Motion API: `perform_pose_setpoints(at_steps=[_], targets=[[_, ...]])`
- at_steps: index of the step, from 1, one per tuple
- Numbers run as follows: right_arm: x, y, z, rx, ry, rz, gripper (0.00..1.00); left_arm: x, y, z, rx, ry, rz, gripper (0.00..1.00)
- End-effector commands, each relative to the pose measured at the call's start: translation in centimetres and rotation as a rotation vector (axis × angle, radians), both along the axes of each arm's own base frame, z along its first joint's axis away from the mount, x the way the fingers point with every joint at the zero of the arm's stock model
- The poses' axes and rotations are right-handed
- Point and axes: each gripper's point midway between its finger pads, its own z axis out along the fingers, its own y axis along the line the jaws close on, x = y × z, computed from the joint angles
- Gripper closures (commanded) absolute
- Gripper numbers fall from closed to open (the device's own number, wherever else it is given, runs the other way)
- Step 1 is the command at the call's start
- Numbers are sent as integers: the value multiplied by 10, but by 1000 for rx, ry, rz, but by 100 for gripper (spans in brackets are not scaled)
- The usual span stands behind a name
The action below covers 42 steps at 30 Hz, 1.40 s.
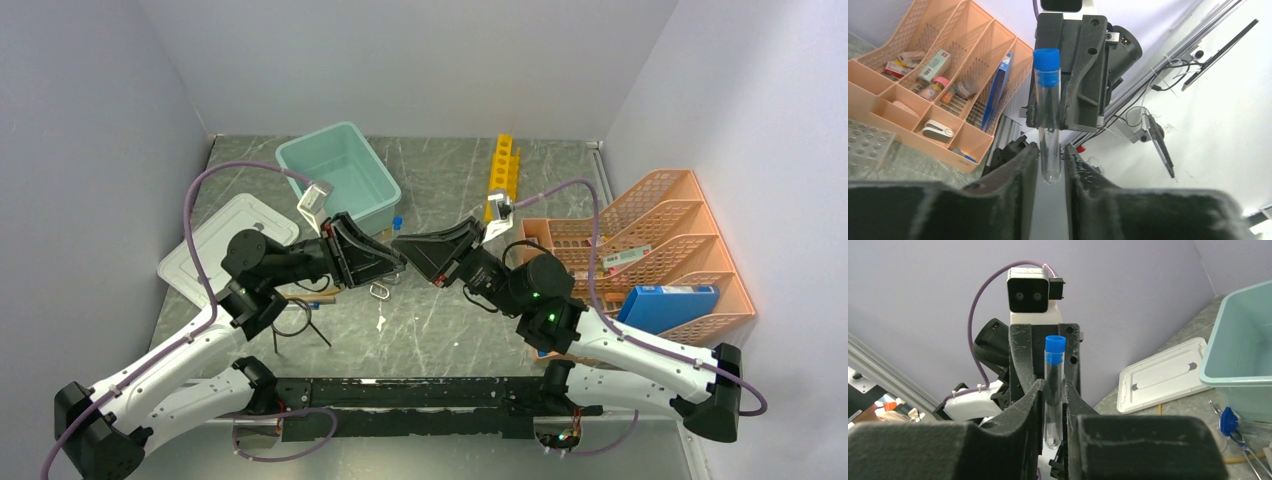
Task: Organize the chemistry lab equipment
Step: Pick up the test tube at the center of the board.
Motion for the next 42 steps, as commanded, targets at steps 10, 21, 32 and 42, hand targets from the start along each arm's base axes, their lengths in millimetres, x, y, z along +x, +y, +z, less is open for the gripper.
perform_pose_setpoints(at_steps=[10,21,32,42], targets=[[1,-5,2,17,41,-8,72,-8,5,9,1,-84,-4,95],[-11,-10,-14,-164,49,49,34,-5,22,-39,285,-177,87,95],[-19,-9,-31,-341,89,204,25,-29,34,-70,455,-232,-47,95],[-38,8,-53,-434,138,404,30,-37,35,-85,517,-242,-129,95]])
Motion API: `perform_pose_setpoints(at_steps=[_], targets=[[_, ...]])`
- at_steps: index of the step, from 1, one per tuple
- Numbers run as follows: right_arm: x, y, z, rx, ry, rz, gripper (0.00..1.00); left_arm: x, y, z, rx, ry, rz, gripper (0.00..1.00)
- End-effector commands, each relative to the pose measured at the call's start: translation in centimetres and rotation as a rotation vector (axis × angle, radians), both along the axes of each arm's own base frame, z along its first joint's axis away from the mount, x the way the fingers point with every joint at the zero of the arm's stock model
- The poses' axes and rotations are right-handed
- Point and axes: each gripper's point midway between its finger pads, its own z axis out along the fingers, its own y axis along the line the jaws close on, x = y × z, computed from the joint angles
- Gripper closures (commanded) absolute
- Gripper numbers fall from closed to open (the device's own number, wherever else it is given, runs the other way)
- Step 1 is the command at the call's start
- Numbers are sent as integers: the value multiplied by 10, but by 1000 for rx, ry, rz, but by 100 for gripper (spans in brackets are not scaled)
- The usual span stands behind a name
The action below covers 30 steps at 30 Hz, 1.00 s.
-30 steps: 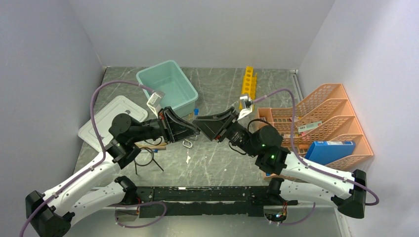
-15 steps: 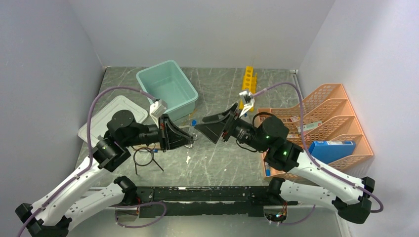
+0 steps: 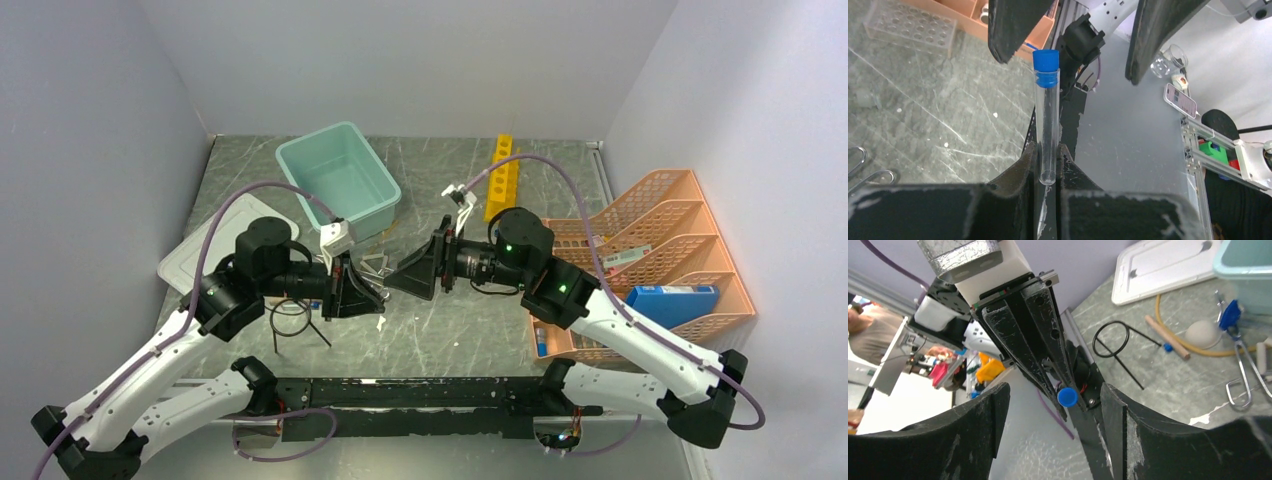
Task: Organize the chemistry lab equipment
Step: Pick up the test tube at the center of the board, then insert the test tube into the slot of the test tube rack.
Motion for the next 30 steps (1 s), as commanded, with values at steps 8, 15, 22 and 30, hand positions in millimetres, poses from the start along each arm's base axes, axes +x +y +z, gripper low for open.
perform_pose_setpoints(at_steps=[8,15,22,30], targets=[[-23,7,-11,-41,58,174,44,-11,4,2,21,-28,-76,95],[-25,8,-11,-31,70,190,53,-12,4,-1,27,-26,-86,95],[-23,9,-16,-40,83,184,60,-13,3,-1,22,-23,-93,95],[-20,11,-22,-56,88,175,81,-13,4,-1,22,-29,-89,95]])
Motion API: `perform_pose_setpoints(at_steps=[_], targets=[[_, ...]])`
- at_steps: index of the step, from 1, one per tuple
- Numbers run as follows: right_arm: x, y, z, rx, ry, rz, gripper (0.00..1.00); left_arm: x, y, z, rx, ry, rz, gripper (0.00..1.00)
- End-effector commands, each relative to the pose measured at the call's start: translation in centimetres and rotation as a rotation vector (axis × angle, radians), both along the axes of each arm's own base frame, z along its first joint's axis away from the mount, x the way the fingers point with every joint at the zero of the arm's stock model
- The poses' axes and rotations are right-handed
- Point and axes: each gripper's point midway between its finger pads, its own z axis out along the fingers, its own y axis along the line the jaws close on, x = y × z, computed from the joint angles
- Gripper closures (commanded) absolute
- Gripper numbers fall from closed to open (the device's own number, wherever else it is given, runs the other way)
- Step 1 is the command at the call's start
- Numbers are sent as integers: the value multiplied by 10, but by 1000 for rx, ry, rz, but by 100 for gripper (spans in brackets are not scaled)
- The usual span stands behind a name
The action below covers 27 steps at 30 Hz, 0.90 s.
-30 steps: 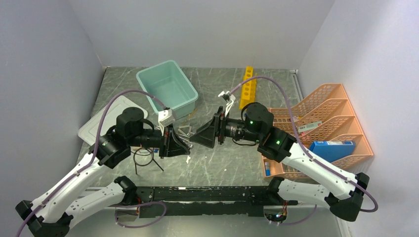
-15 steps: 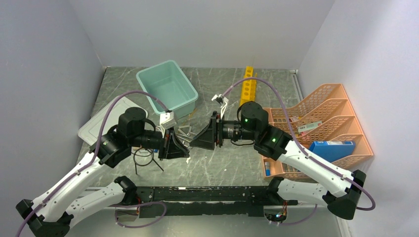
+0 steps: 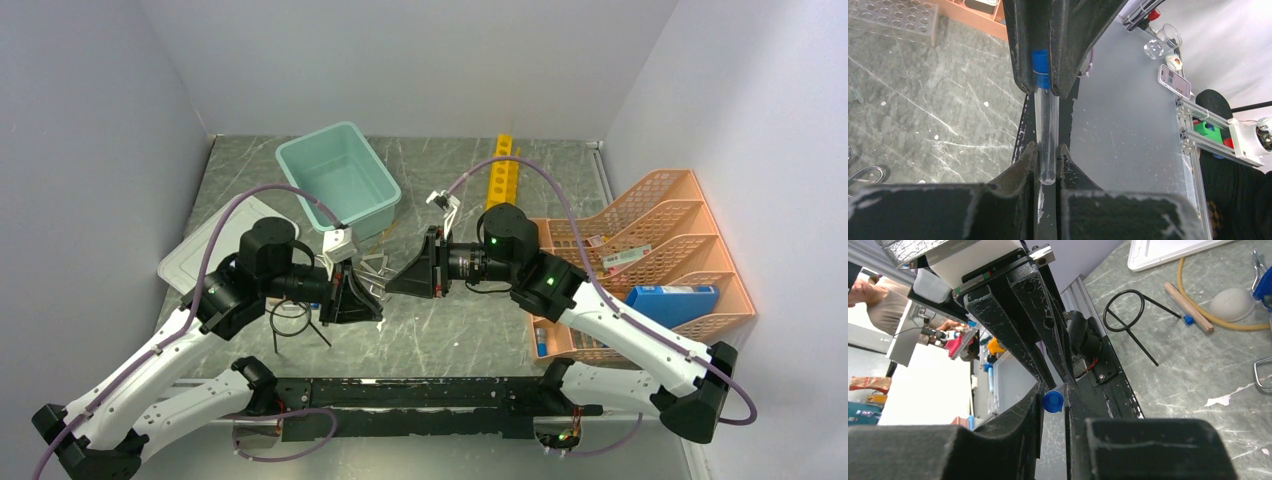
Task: Organize the chemistry lab equipment
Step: Insert the test tube into the slot of the test tube rack.
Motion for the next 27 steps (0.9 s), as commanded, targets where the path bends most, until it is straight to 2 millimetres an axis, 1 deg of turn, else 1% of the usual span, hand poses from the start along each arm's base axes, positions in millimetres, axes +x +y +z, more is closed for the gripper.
perform_pose_setpoints(at_steps=[1,2,3,5,6,7,8,10,13,16,17,18,20,22,25,27], targets=[[-2,1,3,8,-4,20,87,-1,0,11,-18,-33,-12,95],[-2,1,2,3,-4,19,96,-1,0,11,-17,-32,-12,95],[-1,1,0,-7,-4,13,100,0,0,11,-16,-32,-10,95],[0,0,-3,-15,-7,8,100,1,0,10,-13,-34,-2,94],[1,0,-4,-18,-7,1,100,3,1,10,-8,-35,7,89],[2,-1,-4,-21,-10,-8,100,4,1,10,-4,-37,15,85],[4,-2,-5,-27,-16,-19,100,5,1,10,-3,-39,22,77],[8,-5,-7,-52,-24,-49,100,9,2,10,2,-48,49,57],[17,-13,-13,-104,-40,-111,100,15,3,11,1,-60,93,35],[30,-25,-22,-178,-56,-202,100,25,6,11,6,-77,161,27],[35,-30,-25,-204,-66,-240,100,29,7,11,9,-84,193,24],[41,-36,-30,-238,-72,-285,100,34,9,11,13,-90,225,20],[58,-52,-44,-333,-79,-403,100,46,14,10,30,-106,305,13],[75,-73,-63,-450,-77,-531,100,56,20,8,48,-118,374,12],[96,-105,-91,-608,-73,-718,100,65,26,6,61,-130,441,8],[104,-120,-103,-667,-75,-800,100,71,32,5,71,-140,493,7]])
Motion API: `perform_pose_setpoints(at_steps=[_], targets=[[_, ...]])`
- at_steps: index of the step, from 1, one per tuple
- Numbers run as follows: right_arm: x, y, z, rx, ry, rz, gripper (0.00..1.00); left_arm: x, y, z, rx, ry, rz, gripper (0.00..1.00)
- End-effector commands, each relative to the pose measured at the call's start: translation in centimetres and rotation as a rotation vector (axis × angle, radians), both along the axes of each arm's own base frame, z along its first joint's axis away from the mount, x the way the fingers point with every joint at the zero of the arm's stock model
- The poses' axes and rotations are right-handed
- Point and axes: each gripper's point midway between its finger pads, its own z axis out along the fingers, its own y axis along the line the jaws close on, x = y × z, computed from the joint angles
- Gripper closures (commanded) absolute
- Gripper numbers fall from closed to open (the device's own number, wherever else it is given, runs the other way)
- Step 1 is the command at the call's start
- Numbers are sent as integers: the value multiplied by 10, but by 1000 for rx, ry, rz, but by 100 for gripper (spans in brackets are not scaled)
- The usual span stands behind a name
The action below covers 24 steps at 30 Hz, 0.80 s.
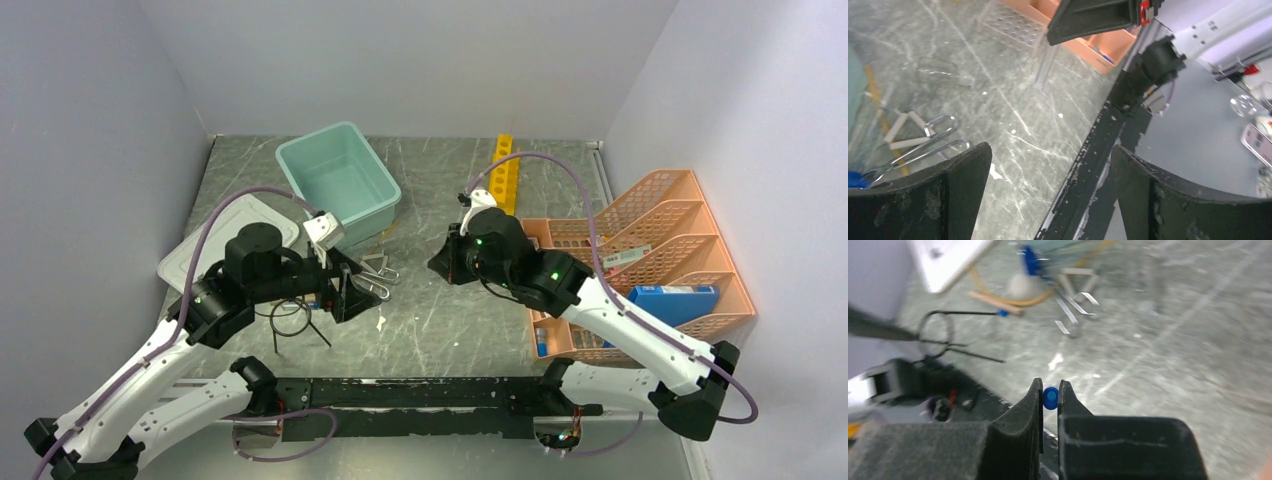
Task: Organize the chemistry lab equipment
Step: Insert the test tube into the slot of the test tube rack.
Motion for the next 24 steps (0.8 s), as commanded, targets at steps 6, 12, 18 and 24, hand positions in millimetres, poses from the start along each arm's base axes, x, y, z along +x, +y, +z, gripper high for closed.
perform_pose_setpoints(at_steps=[6,12,18,24], targets=[[55,-87,-52,-301,-75,-473,100,38,32,-1,37,-66,300,8],[79,-113,-68,-378,-84,-616,100,42,36,-12,76,-60,323,10],[97,-138,-84,-390,-63,-723,100,47,45,-25,102,-61,380,11],[115,-164,-97,-384,-27,-818,100,49,48,-34,109,-59,405,10]])
